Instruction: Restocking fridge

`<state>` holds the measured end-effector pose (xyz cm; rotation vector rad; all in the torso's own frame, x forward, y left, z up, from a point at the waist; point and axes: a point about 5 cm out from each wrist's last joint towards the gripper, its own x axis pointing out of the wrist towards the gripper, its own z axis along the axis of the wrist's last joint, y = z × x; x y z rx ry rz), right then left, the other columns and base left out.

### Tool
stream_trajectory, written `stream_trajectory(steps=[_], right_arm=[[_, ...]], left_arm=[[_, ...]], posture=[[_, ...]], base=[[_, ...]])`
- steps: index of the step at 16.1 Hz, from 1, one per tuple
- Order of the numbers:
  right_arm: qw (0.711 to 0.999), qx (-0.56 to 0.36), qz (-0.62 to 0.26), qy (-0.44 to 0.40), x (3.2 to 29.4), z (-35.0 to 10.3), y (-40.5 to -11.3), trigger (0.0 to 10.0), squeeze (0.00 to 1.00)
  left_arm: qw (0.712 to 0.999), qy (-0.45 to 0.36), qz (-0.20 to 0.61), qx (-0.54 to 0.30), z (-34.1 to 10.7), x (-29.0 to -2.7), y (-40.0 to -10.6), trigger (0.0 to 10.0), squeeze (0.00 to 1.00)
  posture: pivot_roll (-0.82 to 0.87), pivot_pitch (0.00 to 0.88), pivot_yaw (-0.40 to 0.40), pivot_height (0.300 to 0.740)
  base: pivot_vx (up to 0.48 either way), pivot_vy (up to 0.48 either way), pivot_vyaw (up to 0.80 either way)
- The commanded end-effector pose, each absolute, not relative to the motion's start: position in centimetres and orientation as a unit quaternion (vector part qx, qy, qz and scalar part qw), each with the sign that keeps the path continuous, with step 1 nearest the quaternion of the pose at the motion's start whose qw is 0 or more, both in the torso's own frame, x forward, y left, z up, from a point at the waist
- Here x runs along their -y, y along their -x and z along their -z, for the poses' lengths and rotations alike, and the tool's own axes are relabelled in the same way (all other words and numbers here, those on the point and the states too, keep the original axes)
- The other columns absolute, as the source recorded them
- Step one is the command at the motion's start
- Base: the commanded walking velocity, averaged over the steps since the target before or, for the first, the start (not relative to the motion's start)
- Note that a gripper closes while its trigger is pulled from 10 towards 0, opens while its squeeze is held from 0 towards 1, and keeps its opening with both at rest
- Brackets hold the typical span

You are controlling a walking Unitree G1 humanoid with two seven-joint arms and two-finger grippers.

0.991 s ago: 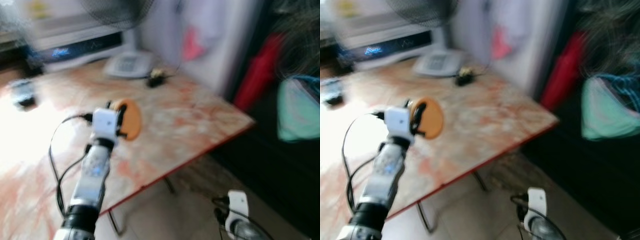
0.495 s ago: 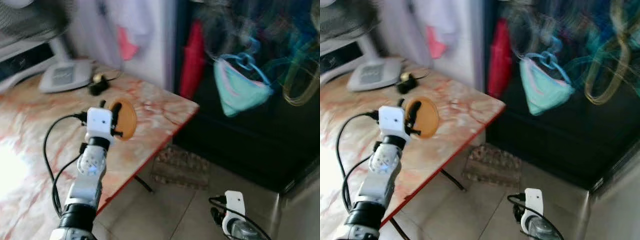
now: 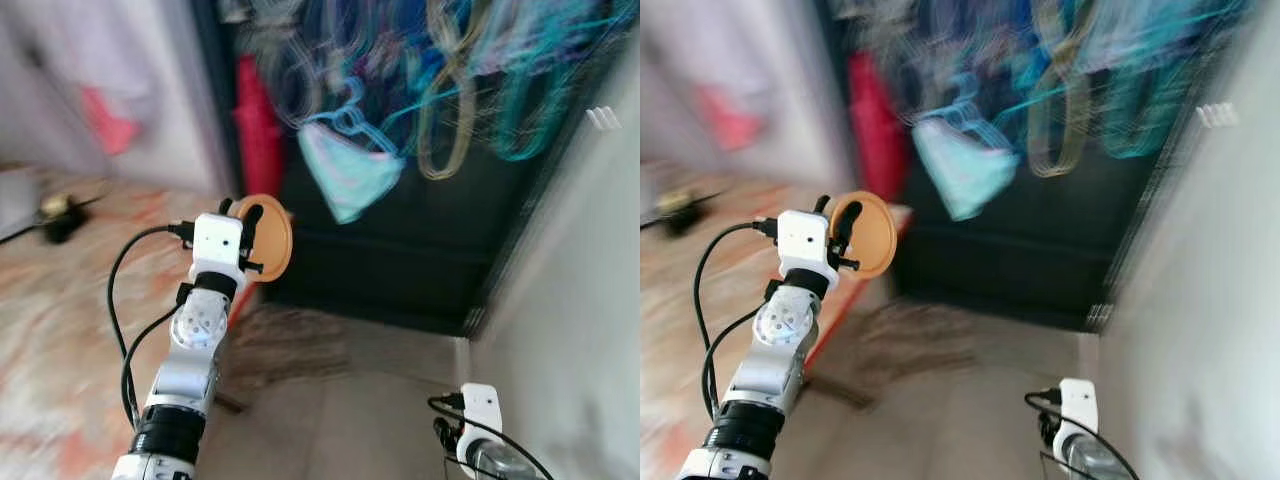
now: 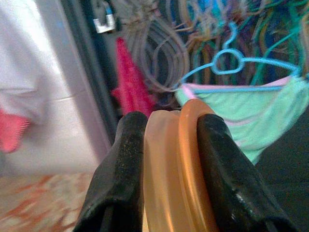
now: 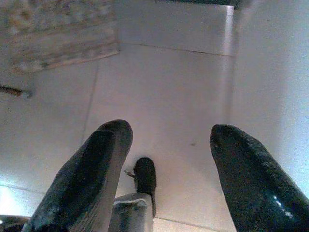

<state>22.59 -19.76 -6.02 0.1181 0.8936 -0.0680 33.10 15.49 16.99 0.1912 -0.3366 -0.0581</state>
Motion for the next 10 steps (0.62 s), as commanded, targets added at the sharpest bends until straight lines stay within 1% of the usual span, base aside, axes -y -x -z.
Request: stream_trajectory(steps=[1, 4, 7, 9, 10], right_arm=[[0.898, -0.435, 0.026, -0.065, 19.1, 6.2, -22.6, 10.0, 0.0], [0.897, -0.436, 0.025, -0.067, 19.1, 6.2, -22.5, 10.0, 0.0], [0.896, -0.437, 0.024, -0.068, 19.0, 6.2, -22.5, 10.0, 0.0], [0.896, -0.438, 0.024, -0.069, 19.0, 6.2, -22.5, 10.0, 0.0], [0.896, -0.438, 0.024, -0.07, 19.0, 6.2, -22.5, 10.0, 0.0]], left_arm=[[0.98, -0.091, 0.023, 0.173, -17.4, -16.0, -33.2, 10.0, 0.0], [0.985, -0.071, 0.015, 0.156, -16.8, -16.6, -33.3, 10.0, 0.0], [0.992, -0.049, 0.004, 0.12, -15.4, -17.8, -33.5, 10.0, 0.0], [0.997, -0.011, -0.023, 0.073, -13.7, -19.2, -33.6, 10.0, 0.0], [0.999, 0.006, -0.04, 0.037, -12.3, -20.1, -33.7, 10.0, 0.0]], posture=[[0.0, 0.0, 0.08, 0.74], [0.0, 0.0, 0.081, 0.74], [0.0, 0.0, 0.083, 0.74], [0.0, 0.0, 0.086, 0.74], [0.0, 0.0, 0.091, 0.74]], base=[[0.0, 0.0, -0.79], [0.0, 0.0, -0.79], [0.0, 0.0, -0.79], [0.0, 0.0, -0.79], [0.0, 0.0, -0.79]])
